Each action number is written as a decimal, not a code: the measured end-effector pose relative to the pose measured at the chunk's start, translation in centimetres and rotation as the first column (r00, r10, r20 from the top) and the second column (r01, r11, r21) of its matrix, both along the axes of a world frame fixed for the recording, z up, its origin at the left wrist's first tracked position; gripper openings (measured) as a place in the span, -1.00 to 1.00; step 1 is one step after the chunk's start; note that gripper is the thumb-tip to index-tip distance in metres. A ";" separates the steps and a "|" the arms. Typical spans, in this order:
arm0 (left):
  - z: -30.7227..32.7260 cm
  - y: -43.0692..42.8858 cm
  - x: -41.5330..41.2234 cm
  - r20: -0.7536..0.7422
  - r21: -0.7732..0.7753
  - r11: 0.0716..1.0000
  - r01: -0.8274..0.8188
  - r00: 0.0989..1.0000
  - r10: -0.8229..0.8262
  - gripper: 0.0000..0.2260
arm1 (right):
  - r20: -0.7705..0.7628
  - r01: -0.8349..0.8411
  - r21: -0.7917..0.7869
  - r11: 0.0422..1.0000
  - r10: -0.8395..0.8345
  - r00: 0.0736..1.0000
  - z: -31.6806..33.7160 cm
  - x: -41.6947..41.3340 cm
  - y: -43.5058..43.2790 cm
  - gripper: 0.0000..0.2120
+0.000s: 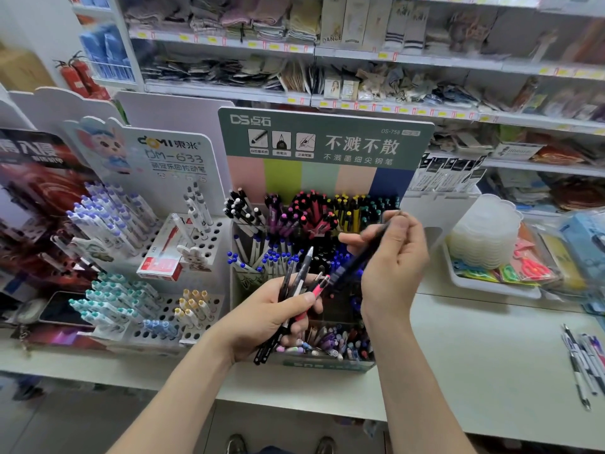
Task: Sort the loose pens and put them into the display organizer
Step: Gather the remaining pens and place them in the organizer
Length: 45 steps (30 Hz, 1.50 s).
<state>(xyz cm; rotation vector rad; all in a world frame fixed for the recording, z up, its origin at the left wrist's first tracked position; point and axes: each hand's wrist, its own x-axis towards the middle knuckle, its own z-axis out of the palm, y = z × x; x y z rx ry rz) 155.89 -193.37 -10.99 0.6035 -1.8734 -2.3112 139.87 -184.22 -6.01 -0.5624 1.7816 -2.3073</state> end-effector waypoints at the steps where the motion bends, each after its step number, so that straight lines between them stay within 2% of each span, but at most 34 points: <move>1: -0.2 -0.1 0.0 0.002 -0.040 0.999 -0.035 0.999 0.035 -0.72 | -0.024 0.011 -0.015 1.000 -0.011 1.000 0.0 -0.1 0.0 -0.73; 3: -0.5 -0.2 -0.1 0.019 -0.145 0.982 -0.118 0.992 0.122 -0.76 | -0.080 -0.064 0.068 0.996 0.069 0.994 -0.4 0.2 -0.3 -0.74; 6: -0.6 0.0 -0.5 0.029 -0.279 0.937 -0.212 0.973 0.229 -0.88 | -0.159 -0.217 0.368 0.904 0.292 0.943 -1.0 1.4 -0.5 -0.80; 7: -0.5 0.0 -0.6 0.028 -0.353 0.905 -0.237 0.964 0.263 -0.91 | -0.142 -0.266 0.438 0.859 0.358 0.923 -1.0 1.9 -0.4 -0.81; 9: -0.7 0.0 -0.8 0.046 -0.512 0.826 -0.236 0.953 0.300 -0.79 | -0.070 -0.346 0.528 0.776 0.446 0.892 -1.2 3.0 -0.3 -0.74; 11: -0.6 0.3 -0.9 0.082 -0.595 0.770 -0.231 0.935 0.344 -0.63 | -0.008 -0.376 0.576 0.726 0.464 0.886 -1.6 3.6 -0.3 -0.64; 14: -0.3 0.8 -0.9 0.071 -0.651 0.701 -0.290 0.897 0.437 -0.70 | 0.010 -0.346 0.585 0.734 0.420 0.907 -2.1 4.0 -0.7 -0.68; 16: 0.1 1.0 -0.9 0.046 -0.622 0.719 -0.311 0.902 0.430 -0.74 | 0.026 -0.377 0.529 0.760 0.429 0.903 -2.5 4.1 -0.9 -0.81; 19: 0.4 0.6 -0.9 0.059 -0.566 0.777 -0.276 0.926 0.372 -0.76 | 0.015 -0.386 0.496 0.778 0.436 0.900 -3.2 4.4 -1.0 -0.82; 21: 0.3 0.0 -0.7 0.092 -0.467 0.852 -0.237 0.945 0.314 -0.64 | -0.007 -0.365 0.502 0.784 0.426 0.905 -3.2 4.5 -1.0 -0.81; 23: 0.3 -0.3 -0.5 0.090 -0.290 0.930 -0.227 0.961 0.263 -0.53 | 0.000 -0.360 0.488 0.795 0.413 0.911 -3.0 4.5 -1.1 -0.80; 24: 0.3 -0.2 -0.5 0.072 -0.164 0.957 -0.238 0.965 0.252 -0.57 | 0.005 -0.358 0.482 0.799 0.406 0.914 -3.0 4.5 -1.2 -0.79; 26: 0.5 0.2 -0.7 0.046 0.074 0.961 -0.268 0.963 0.265 -0.67 | 0.017 -0.347 0.461 0.817 0.383 0.924 -3.3 4.5 -1.4 -0.77; 27: 0.4 0.4 -0.7 0.049 0.118 0.949 -0.293 0.956 0.289 -0.68 | 0.015 -0.328 0.451 0.830 0.360 0.933 -3.4 4.5 -1.5 -0.76; 30: -0.1 0.5 -0.9 0.081 0.122 0.933 -0.340 0.940 0.332 -0.74 | -0.022 -0.201 0.401 0.894 0.229 0.973 -3.0 4.4 -1.5 -0.73; 33: -0.8 0.2 -0.9 0.102 0.139 0.914 -0.382 0.923 0.371 -0.74 | -0.034 -0.109 0.256 0.961 0.122 0.992 -2.0 4.2 -1.2 -0.71; 36: -0.8 -0.1 -0.7 0.052 0.124 0.919 -0.375 0.927 0.371 -0.74 | -0.109 -0.057 0.196 0.979 0.080 0.991 -1.7 3.5 -1.1 -0.70; 39: -0.5 -0.3 -0.5 0.005 0.034 0.929 -0.368 0.930 0.368 -0.74 | 0.055 -0.211 0.143 0.967 0.205 0.977 -1.6 3.0 -0.8 -0.66; 41: -0.3 -0.4 -0.4 -0.004 0.000 0.937 -0.350 0.937 0.350 -0.77 | 0.154 -0.341 0.174 0.924 0.316 0.936 -1.7 2.8 -0.6 -0.62; 43: 0.1 -0.4 -0.3 -0.028 -0.051 0.952 -0.300 0.954 0.299 -0.79 | 0.165 -0.420 0.274 0.865 0.388 0.907 -1.8 2.6 -0.3 -0.66; 45: 0.4 -0.7 0.0 -0.052 -0.148 0.965 -0.216 0.976 0.210 -0.71 | 0.139 -0.465 0.358 0.810 0.446 0.884 -1.6 2.5 -0.1 -0.76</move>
